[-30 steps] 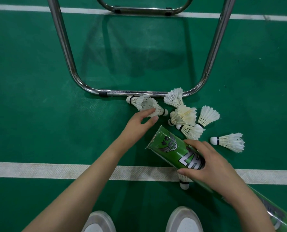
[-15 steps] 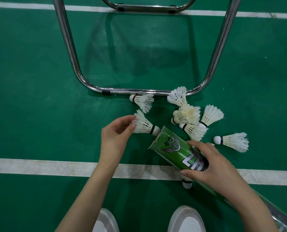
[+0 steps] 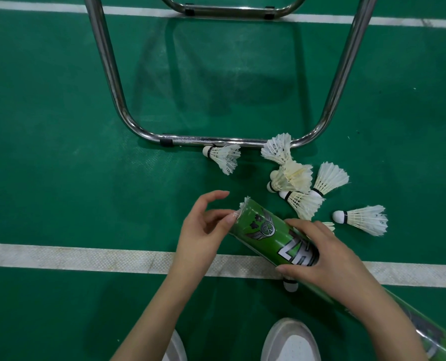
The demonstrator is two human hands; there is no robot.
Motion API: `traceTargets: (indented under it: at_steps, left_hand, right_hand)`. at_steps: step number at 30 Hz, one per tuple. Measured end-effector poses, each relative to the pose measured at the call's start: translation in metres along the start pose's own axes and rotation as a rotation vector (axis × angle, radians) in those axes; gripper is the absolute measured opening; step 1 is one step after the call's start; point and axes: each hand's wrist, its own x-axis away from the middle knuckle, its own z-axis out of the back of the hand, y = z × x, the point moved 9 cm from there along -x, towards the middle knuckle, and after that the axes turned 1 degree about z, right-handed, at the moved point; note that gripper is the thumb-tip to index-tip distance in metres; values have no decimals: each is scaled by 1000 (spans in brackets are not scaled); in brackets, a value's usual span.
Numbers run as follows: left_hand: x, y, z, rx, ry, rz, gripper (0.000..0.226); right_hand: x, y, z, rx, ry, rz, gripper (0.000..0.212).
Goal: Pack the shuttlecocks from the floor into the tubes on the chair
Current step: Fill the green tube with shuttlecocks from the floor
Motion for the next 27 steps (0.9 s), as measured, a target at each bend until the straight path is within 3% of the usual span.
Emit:
traceTargets:
  at_steps: [3, 20, 27]
  left_hand:
    - [2, -2, -4, -25, -38, 18, 28]
    - [6, -5, -23, -111, -187, 31, 73]
    - [1, -7, -27, -89, -268, 65, 79]
  right_hand:
    - [0, 0, -2, -1, -14, -2, 73]
    - [2, -9, 1, -1, 3, 32, 74]
    - [2, -9, 0, 32, -10, 24, 75]
